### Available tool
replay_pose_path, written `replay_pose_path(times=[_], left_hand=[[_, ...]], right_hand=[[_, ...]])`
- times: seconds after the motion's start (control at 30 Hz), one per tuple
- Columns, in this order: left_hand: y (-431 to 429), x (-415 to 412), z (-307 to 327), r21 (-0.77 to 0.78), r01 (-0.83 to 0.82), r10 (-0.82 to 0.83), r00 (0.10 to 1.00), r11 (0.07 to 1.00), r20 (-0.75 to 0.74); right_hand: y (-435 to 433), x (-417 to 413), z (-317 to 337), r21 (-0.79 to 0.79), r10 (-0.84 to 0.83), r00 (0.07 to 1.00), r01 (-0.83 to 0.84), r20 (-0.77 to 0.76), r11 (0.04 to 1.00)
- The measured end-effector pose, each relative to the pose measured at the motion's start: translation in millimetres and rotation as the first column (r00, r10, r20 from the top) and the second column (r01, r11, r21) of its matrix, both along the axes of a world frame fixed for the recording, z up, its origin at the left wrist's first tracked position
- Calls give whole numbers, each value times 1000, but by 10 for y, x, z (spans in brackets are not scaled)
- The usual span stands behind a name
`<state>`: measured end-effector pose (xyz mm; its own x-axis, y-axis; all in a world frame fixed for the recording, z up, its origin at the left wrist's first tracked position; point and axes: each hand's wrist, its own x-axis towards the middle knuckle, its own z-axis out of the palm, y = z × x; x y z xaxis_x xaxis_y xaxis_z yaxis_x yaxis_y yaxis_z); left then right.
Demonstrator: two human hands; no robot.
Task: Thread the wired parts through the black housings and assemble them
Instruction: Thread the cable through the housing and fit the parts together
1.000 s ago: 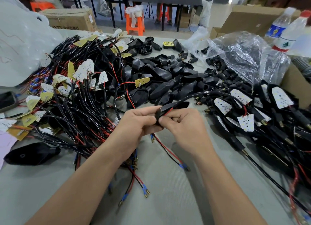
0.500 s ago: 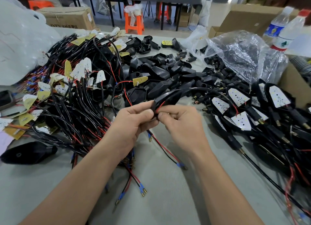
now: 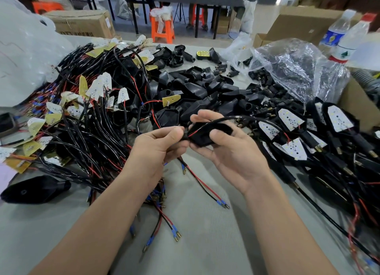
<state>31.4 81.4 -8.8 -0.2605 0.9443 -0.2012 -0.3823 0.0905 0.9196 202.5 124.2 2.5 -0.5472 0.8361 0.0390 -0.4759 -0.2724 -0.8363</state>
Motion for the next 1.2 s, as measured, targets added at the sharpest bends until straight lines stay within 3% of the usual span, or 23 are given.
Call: replay_pose_path(times=[0.17,0.3,0.4,0.53,0.63,0.73,0.8,0.9,1.07,1.13,1.2], left_hand=[[2,-17,-17,25,-174,175,985,984,-14],[-27,-235,131,121,-359,361,933,925,12],[-37,-473,213,162,-477,466,879,864,106],[-14,-534,175,166,-604,607,794,780,32],[13,-589,162,220,-668,686,727,711,-11],[39,-662,137,282,-702,743,666,654,-67],[56,-684,103,336,-710,777,617,619,-129],[80,-719,64,415,-701,809,557,580,-190],[105,-801,41,359,-733,811,567,578,-147],[116,-841,25,309,-744,803,577,592,-151],[123,-855,-12,244,-714,753,593,656,-287]], right_hand=[[43,-43,-22,-238,-182,983,172,-23,956],[138,76,13,-494,-369,929,306,-34,814],[192,115,-5,-596,-420,904,295,-79,747],[188,83,-44,-650,-434,891,254,-130,716],[207,77,-91,-621,-481,874,342,-66,705],[222,66,-122,-436,-522,852,487,44,757],[200,59,-116,-385,-507,861,484,46,786],[180,80,-97,-430,-486,874,433,-15,792],[203,178,-54,-458,-410,899,301,-157,837],[203,180,-43,-439,-392,914,311,-107,843],[204,164,-51,-415,-425,905,377,-26,828]])
